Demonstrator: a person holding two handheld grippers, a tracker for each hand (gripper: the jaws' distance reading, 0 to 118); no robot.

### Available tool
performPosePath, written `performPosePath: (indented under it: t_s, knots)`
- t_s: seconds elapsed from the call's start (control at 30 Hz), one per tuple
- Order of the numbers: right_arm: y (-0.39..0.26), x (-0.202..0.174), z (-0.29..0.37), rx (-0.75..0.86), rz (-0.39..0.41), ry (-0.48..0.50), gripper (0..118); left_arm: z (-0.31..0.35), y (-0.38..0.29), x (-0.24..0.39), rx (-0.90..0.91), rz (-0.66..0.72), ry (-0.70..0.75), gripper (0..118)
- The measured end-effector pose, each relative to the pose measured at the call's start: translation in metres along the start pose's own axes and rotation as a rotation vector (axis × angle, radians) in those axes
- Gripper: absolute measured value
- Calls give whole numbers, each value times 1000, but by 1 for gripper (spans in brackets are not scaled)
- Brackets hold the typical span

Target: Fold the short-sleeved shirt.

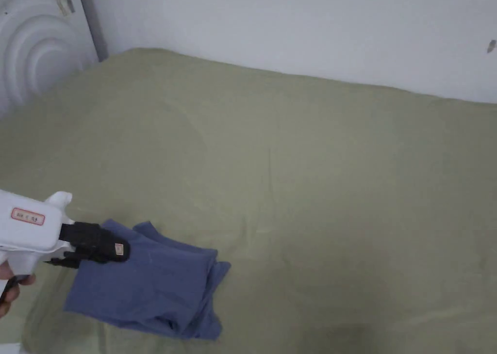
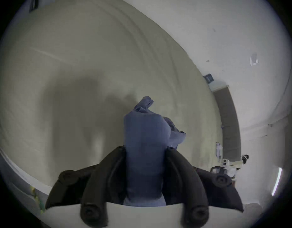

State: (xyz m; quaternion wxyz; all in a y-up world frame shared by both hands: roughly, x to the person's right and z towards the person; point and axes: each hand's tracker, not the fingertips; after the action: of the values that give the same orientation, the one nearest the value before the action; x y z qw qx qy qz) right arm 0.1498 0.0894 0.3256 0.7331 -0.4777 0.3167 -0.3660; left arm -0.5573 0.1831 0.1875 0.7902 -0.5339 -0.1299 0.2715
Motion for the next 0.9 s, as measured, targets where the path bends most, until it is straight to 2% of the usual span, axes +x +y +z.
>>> performPosePath:
  t_s: [0.23,0.37,0.4,0.43,0.47,0.5,0.73,0.8,0.83,0.87,0.9]
  knots:
    - [15,-14,-14,12,42,-25,0,30,63,-57,28,44,132,34]
    - [20,-11,-18,12,37,-25,0,27,74,-56,13,-13,209,35]
    - [19,-12,-20,12,35,-29,0,26,74,-53,33,-31,232,46]
    - [19,-11,-20,10,34,-33,0,27,74,-51,56,-27,247,79]
    - [18,-10,-20,10,34,-35,0,26,72,-48,86,-26,272,106]
    - [18,-9,-19,11,33,-36,0,30,69,-48,111,-23,262,118]
    - [14,-13,6,54,66,-29,0,40,33,-5,134,-58,240,118]
    - [16,-20,18,97,81,-10,0,43,15,23,169,-93,168,114]
    - [17,-23,24,124,87,-3,0,42,7,37,182,-116,117,97]
    - [18,-27,31,153,94,2,0,39,-3,55,190,-117,68,68]
    - [19,-31,37,176,103,0,0,35,-13,75,193,-133,34,32]
